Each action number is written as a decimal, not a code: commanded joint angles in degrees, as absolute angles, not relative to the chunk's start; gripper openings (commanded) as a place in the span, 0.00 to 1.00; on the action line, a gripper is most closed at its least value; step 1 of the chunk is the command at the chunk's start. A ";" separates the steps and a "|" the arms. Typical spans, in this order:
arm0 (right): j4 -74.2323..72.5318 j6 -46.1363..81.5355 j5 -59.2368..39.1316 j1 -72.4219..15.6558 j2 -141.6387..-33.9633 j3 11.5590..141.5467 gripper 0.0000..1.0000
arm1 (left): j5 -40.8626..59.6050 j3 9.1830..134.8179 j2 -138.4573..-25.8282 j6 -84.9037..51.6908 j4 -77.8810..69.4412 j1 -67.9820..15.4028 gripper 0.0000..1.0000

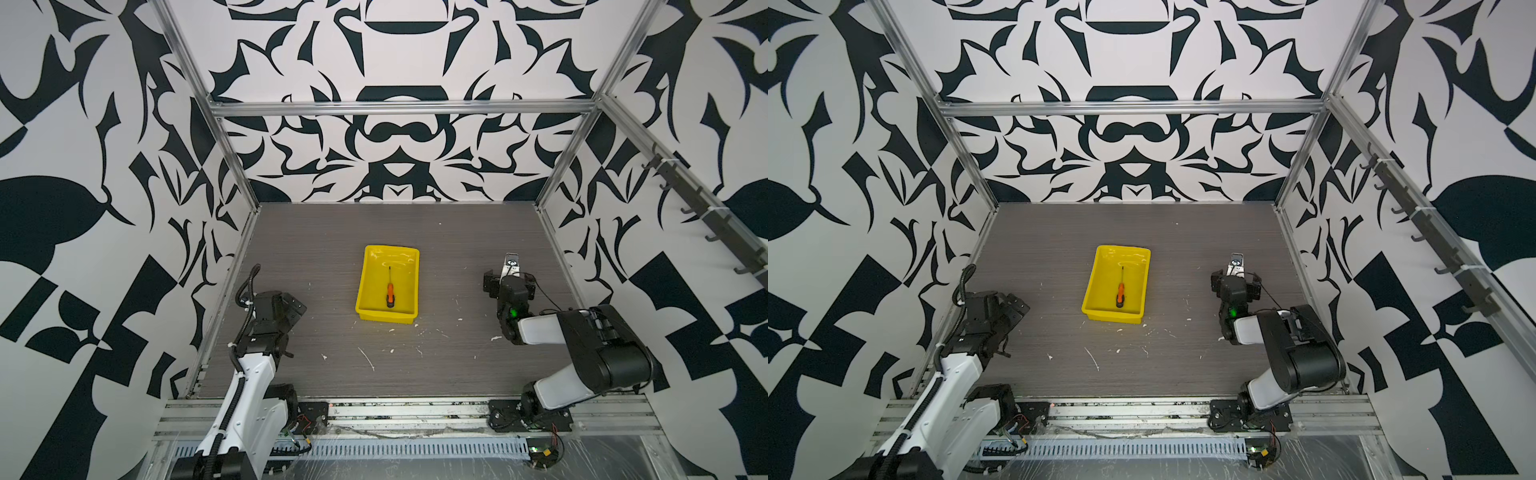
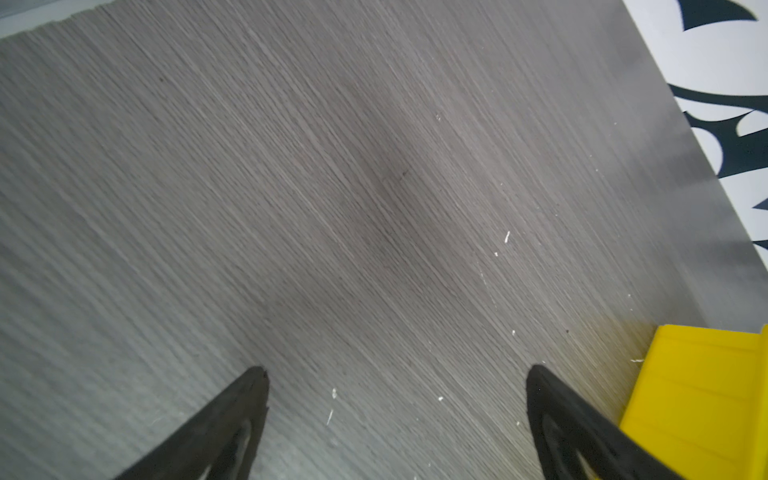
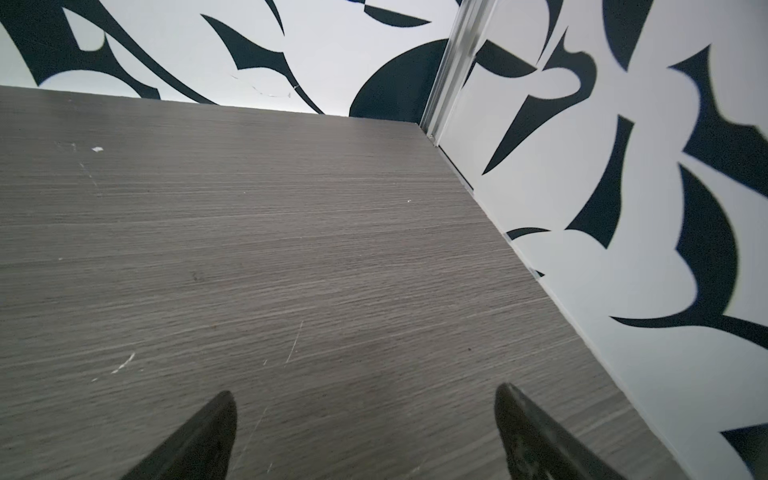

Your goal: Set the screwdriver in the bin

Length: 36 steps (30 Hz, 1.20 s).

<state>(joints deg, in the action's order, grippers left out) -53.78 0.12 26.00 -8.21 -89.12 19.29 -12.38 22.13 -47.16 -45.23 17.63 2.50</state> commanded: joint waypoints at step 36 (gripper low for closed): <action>-54.71 1.70 21.97 -7.34 -89.30 19.27 1.00 | -20.15 34.94 -77.20 -16.34 -13.98 2.68 0.99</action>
